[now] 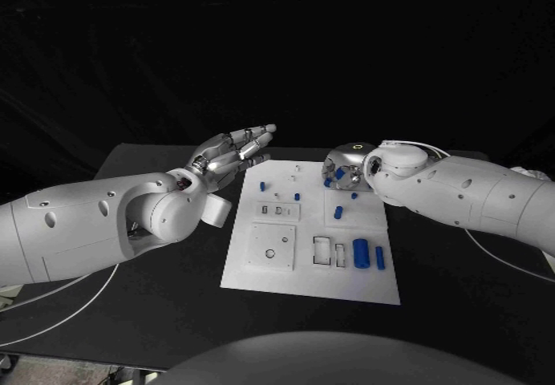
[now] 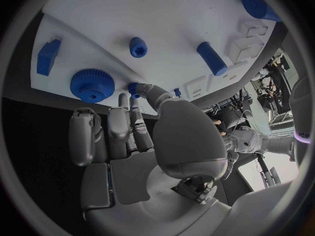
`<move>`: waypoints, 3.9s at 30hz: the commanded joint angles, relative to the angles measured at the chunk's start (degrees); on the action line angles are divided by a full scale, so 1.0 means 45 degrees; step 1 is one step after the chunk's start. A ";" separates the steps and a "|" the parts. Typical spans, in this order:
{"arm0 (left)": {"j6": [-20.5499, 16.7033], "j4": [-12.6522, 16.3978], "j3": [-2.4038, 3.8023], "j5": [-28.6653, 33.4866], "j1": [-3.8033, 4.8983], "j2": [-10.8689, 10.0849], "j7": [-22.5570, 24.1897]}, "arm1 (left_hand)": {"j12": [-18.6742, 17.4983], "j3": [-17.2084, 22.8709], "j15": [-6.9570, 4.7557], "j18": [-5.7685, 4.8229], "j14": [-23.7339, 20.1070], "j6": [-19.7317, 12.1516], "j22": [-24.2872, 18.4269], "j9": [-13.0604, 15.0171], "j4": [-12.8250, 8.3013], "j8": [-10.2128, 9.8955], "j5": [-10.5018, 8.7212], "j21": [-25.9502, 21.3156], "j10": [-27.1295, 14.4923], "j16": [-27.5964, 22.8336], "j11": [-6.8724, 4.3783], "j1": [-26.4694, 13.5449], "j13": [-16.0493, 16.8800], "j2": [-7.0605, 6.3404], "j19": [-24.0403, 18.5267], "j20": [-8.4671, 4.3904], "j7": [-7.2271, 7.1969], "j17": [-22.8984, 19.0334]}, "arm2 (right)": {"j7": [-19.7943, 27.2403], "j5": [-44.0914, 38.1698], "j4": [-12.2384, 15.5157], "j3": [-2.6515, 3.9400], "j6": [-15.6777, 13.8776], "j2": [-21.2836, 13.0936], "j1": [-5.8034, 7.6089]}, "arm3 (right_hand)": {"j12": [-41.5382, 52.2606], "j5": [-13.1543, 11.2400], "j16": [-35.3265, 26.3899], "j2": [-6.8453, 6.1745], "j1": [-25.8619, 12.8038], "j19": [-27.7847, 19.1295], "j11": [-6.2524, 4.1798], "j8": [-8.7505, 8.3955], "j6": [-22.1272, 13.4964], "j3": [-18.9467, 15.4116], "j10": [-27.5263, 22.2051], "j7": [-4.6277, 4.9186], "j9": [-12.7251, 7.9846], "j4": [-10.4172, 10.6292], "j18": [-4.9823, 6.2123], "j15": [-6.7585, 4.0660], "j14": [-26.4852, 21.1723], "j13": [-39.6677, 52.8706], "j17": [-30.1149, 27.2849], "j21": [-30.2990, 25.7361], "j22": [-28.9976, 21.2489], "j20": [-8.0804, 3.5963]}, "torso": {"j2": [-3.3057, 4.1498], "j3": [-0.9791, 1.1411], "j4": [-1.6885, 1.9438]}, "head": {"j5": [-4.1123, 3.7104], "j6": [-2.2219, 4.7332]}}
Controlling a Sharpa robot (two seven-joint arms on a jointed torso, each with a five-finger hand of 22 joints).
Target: Assemble the parts on the task board
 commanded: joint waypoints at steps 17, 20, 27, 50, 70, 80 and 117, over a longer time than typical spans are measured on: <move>0.0358 -0.0056 0.0010 -0.0066 0.0004 0.0075 -0.0066 | 0.0105 0.0128 0.0131 0.0161 0.0002 0.0105 0.0018 0.0016 -0.0017 0.0126 0.0152 0.0091 0.0044 0.0131 0.0117 0.0163 0.0020 -0.0003 0.0007 0.0079 0.0025 0.0022 | 0.0051 -0.0026 -0.0001 0.0005 0.0299 0.0042 -0.0019 | -0.0154 -0.0008 -0.0131 0.0138 0.0238 -0.0080 -0.0176 0.0256 0.0279 0.0142 0.0263 0.0010 0.0408 -0.0067 -0.0029 -0.0076 -0.0139 0.0068 -0.0217 -0.0077 0.0990 -0.0100 | 0.0015 0.0019 0.0005 | 0.0080 -0.0048; 0.0371 -0.0062 0.0010 -0.0066 0.0004 0.0083 -0.0087 | 0.0106 0.0128 0.0131 0.0161 0.0002 0.0105 0.0018 0.0016 -0.0018 0.0126 0.0153 0.0091 0.0045 0.0132 0.0117 0.0163 0.0020 -0.0003 0.0007 0.0079 0.0026 0.0022 | 0.0054 -0.0020 -0.0005 0.0005 0.0289 0.0042 -0.0019 | -0.0126 0.0055 -0.0153 0.0212 0.0372 -0.0083 -0.0269 0.0399 0.0413 0.0194 0.0490 0.0059 0.0622 -0.0144 -0.0027 -0.0155 -0.0144 0.0105 -0.0241 -0.0090 0.1003 -0.0170 | 0.0015 0.0022 0.0007 | 0.0098 -0.0048; 0.0378 -0.0084 0.0009 -0.0067 0.0002 0.0093 -0.0126 | 0.0142 0.0142 0.0149 0.0157 0.0024 0.0152 0.0023 0.0020 -0.0015 0.0147 0.0187 0.0106 0.0066 0.0167 0.0137 0.0184 0.0024 0.0000 0.0024 0.0084 0.0043 0.0029 | 0.0056 0.0026 -0.0007 0.0005 0.0134 0.0011 -0.0020 | -0.0056 0.0032 -0.0184 0.0359 0.0579 -0.0033 -0.0403 0.0722 0.0650 0.0188 0.1022 0.0083 0.1125 -0.0248 -0.0040 -0.0272 -0.0111 0.0182 -0.0281 -0.0078 0.1075 -0.0295 | 0.0010 0.0023 0.0008 | 0.0113 -0.0048; 0.0110 -0.0045 0.0006 -0.0067 -0.0001 0.0044 -0.0181 | 0.0370 0.0179 0.0274 0.0138 0.0193 0.0215 0.0053 0.0022 0.0017 0.0214 0.0234 0.0192 0.0228 0.0412 0.0230 0.0251 0.0049 -0.0018 0.0134 0.0103 0.0127 0.0070 | -0.0033 0.0757 0.1019 0.0069 -0.0571 -0.0514 0.0900 | -0.0132 -0.0096 -0.0137 0.0404 0.0734 0.0281 -0.0413 0.1024 0.0727 0.0070 0.1620 0.0178 0.1850 -0.0307 -0.0109 -0.0354 0.0219 0.0222 -0.0067 0.0058 0.1335 -0.0403 | 0.0038 -0.0026 0.0250 | 0.0279 -0.0048; -0.0148 0.0078 0.0010 -0.0078 0.0015 0.0112 -0.0109 | 0.0467 0.0197 0.0317 0.0116 0.0267 0.0277 0.0070 0.0026 0.0026 0.0252 0.0274 0.0242 0.0311 0.0530 0.0308 0.0289 0.0056 -0.0037 0.0198 0.0115 0.0197 0.0085 | -0.0081 0.1010 -0.1242 0.0222 -0.0127 0.1461 0.0721 | -0.0252 -0.0134 -0.0114 0.0396 0.0792 0.0372 -0.0365 0.0896 0.0508 0.0113 0.1683 0.0217 0.1925 -0.0330 -0.0130 -0.0334 0.0302 0.0189 0.0023 0.0095 0.1409 -0.0397 | 0.0205 0.0094 0.0780 | 0.0181 -0.0048; -0.0154 0.0092 0.0013 -0.0079 0.0020 0.0222 -0.0107 | 0.0491 0.0202 0.0325 0.0112 0.0285 0.0284 0.0076 0.0026 0.0029 0.0260 0.0286 0.0258 0.0333 0.0560 0.0325 0.0297 0.0058 -0.0041 0.0221 0.0117 0.0215 0.0089 | -0.0251 0.0638 -0.2152 0.0232 -0.0366 0.2076 0.0359 | -0.0285 -0.0123 -0.0105 0.0385 0.0811 0.0370 -0.0351 0.0869 0.0478 0.0130 0.1688 0.0234 0.1934 -0.0345 -0.0129 -0.0326 0.0321 0.0181 0.0049 0.0090 0.1408 -0.0392 | 0.0269 0.0189 0.0988 | 0.0063 -0.0048; -0.0148 -0.0059 0.0014 -0.0082 0.0021 0.0334 -0.0138 | 0.0520 0.0237 0.0345 0.0089 0.0312 0.0335 0.0092 0.0030 0.0021 0.0289 0.0347 0.0304 0.0376 0.0619 0.0384 0.0350 0.0058 -0.0037 0.0283 0.0122 0.0267 0.0092 | -0.0525 0.0563 -0.2550 0.0251 -0.0654 0.2114 0.0247 | -0.0581 0.0132 -0.0154 0.0349 0.0898 0.0302 -0.0244 0.0685 0.0333 0.0315 0.1582 0.0295 0.1994 -0.0432 -0.0108 -0.0254 0.0277 0.0117 -0.0057 0.0027 0.1372 -0.0335 | 0.0257 0.0158 0.0997 | -0.0005 -0.0048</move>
